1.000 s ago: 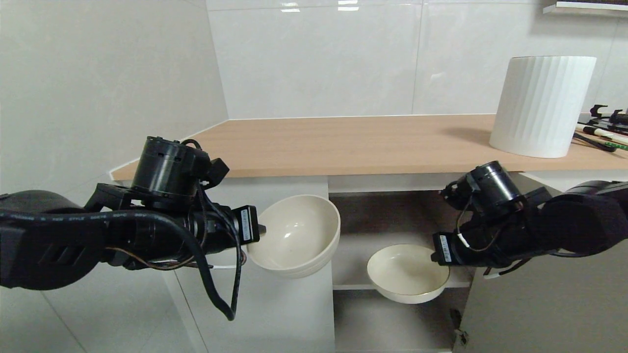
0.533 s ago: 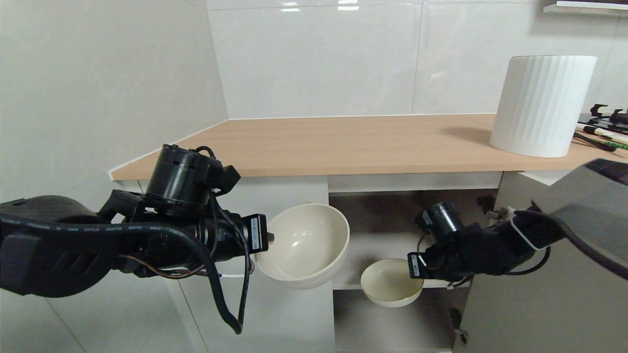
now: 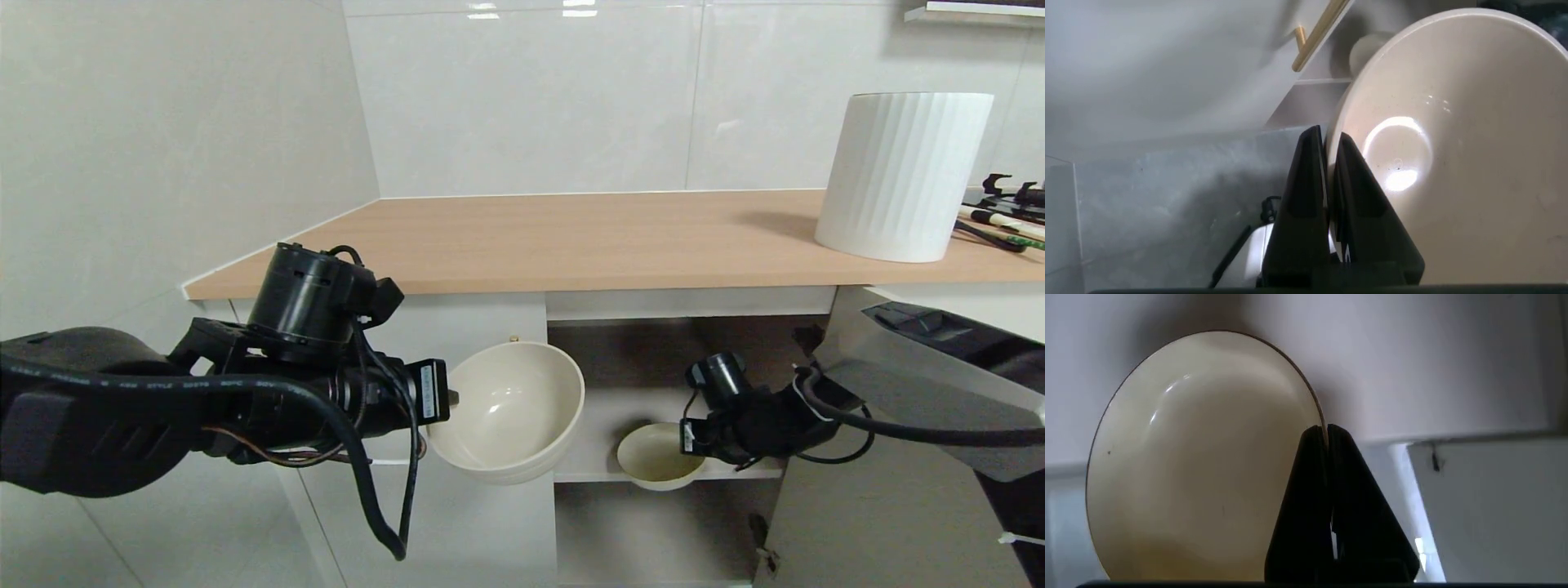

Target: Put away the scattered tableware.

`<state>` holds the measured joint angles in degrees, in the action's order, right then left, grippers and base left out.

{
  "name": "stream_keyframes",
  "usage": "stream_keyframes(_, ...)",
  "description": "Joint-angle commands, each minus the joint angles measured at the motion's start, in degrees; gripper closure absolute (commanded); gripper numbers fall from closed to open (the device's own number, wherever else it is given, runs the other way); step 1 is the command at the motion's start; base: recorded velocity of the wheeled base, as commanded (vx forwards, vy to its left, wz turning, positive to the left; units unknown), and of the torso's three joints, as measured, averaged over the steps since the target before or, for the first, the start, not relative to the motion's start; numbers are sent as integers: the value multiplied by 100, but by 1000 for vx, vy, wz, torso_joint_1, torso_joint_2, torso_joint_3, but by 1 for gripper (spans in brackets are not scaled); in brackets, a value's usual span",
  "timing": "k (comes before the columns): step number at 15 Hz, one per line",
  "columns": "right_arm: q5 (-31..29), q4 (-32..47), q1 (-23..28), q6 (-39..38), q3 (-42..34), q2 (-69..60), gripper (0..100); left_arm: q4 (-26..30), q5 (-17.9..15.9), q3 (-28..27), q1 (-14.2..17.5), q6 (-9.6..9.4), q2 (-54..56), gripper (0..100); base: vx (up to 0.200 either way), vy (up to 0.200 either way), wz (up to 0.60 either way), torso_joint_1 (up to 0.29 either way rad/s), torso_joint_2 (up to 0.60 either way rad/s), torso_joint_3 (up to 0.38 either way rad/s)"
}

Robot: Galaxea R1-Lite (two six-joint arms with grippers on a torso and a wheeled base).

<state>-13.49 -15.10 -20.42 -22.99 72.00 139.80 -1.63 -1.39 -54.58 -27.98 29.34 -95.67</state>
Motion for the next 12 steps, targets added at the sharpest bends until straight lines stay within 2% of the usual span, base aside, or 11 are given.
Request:
stream_keyframes(1, -30, 7, 64, 5, 201, 320, 100, -4, -2, 0, -6, 1, -13, 100, 0, 0, 0, 0, 0, 0)
stream_keyframes(4, -452, 16, 196, 5, 763, 698, 100, -4, -2, 0, -41, 1, -39, 100, 0, 0, 0, 0, 0, 0)
stream_keyframes(9, -777, 43, 223, -21, 1282, 996, 100, -4, 7, 0, -41, 1, -48, 100, 0, 0, 0, 0, 0, 0)
stream_keyframes(12, -777, 51, 223, -100, 1449, 1049, 100, -4, 7, 0, -41, 1, -48, 100, 0, 0, 0, 0, 0, 0)
